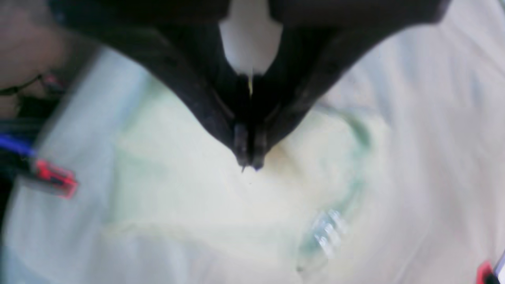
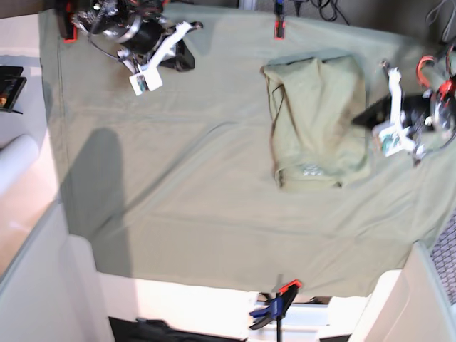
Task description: Fold the T-shirt properly
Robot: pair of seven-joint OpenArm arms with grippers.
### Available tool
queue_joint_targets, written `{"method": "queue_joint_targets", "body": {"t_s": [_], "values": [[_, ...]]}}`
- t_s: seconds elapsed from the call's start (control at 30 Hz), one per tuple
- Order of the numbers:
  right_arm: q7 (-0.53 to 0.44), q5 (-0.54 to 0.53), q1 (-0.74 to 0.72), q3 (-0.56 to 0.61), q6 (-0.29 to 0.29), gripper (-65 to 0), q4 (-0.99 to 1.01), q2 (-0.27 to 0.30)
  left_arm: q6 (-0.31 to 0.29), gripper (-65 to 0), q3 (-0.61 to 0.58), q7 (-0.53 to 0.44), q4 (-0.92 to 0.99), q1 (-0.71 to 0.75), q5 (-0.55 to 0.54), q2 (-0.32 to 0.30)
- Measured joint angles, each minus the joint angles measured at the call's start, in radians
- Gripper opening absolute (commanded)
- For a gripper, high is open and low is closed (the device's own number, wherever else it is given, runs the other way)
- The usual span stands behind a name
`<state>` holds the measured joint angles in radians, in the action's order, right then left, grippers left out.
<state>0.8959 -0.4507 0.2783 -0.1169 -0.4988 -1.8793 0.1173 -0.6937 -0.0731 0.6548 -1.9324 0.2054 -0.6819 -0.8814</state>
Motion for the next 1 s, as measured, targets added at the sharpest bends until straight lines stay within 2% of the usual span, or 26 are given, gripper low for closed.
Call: {"method": "queue_joint_targets", "body": {"t_s": [0.1, 0.27, 0.4, 0.5, 0.63, 0.77, 0.8, 0.83, 0.87, 0.93, 1.0], "values": [[0.002, 0.0, 0.093, 0.0, 0.001, -65.0, -0.055, 0.04, 0.003, -65.0, 0.1, 0.051, -0.013, 0.144, -0.049, 0.0], [0.003, -0.008, 0.259, 0.001, -0.002, -65.0, -0.107, 0.104, 0.008, -65.0, 0.217, 0.063, -0.016, 0.407, -0.064, 0.0], [0.002, -0.026, 0.375, 0.0, -0.002, -65.0, -0.114, 0.147, 0.007, -65.0, 0.236, 0.06, -0.013, 0.609, 0.003, 0.006], [-0.001, -0.026, 0.448, 0.0, -0.003, -65.0, -0.101, 0.158, 0.005, -65.0, 0.235, 0.056, 0.023, 0.737, 0.062, 0.032], [-0.003, -0.028, 0.52, 0.0, -0.002, -65.0, -0.033, 0.159, 0.005, -65.0, 0.236, 0.055, 0.15, 0.831, 0.089, 0.078], [-0.013, -0.029, 0.545, 0.001, -0.001, -65.0, 0.089, 0.159, 0.004, -65.0, 0.209, 0.054, 0.317, 0.85, 0.107, 0.119], [-0.011, -0.028, 0.545, 0.001, 0.001, -65.0, 0.128, 0.159, 0.045, -65.0, 0.187, 0.055, 0.359, 0.846, 0.134, 0.126], [-0.013, -0.029, 0.544, 0.0, 0.008, -65.0, 0.167, 0.159, 0.14, -65.0, 0.161, 0.053, 0.402, 0.841, 0.166, 0.134], [-0.016, -0.031, 0.542, 0.0, 0.01, -65.0, 0.205, 0.159, 0.208, -65.0, 0.134, 0.05, 0.449, 0.829, 0.216, 0.142], [-0.012, -0.031, 0.524, 0.001, 0.009, -65.0, 0.289, 0.159, 0.268, -65.0, 0.062, 0.081, 0.543, 0.789, 0.29, 0.151], [0.005, -0.03, 0.491, 0.001, 0.007, -65.0, 0.376, 0.159, 0.294, -65.0, -0.028, 0.114, 0.637, 0.715, 0.32, 0.171]]}}
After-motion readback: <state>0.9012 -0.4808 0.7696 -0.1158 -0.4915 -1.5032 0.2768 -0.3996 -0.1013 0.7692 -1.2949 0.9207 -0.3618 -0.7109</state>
